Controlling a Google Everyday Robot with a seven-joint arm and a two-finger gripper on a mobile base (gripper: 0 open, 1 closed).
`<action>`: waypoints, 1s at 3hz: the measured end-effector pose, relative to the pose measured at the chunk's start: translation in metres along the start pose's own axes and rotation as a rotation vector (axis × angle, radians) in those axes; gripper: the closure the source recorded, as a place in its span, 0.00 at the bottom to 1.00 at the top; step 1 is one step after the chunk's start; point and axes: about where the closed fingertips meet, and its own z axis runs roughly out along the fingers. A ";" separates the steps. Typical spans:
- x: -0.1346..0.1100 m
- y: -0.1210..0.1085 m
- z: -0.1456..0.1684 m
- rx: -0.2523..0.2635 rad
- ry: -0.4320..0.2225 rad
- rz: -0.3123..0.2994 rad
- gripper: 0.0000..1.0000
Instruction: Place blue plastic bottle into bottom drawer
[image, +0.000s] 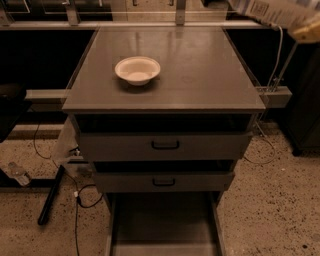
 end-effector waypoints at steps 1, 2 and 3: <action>0.000 0.049 -0.013 -0.002 0.011 0.085 1.00; 0.008 0.092 -0.012 -0.021 0.037 0.145 1.00; 0.008 0.092 -0.012 -0.021 0.037 0.145 1.00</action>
Offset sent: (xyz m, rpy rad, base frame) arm -0.0478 0.0191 -0.1168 0.1628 0.1563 -0.0942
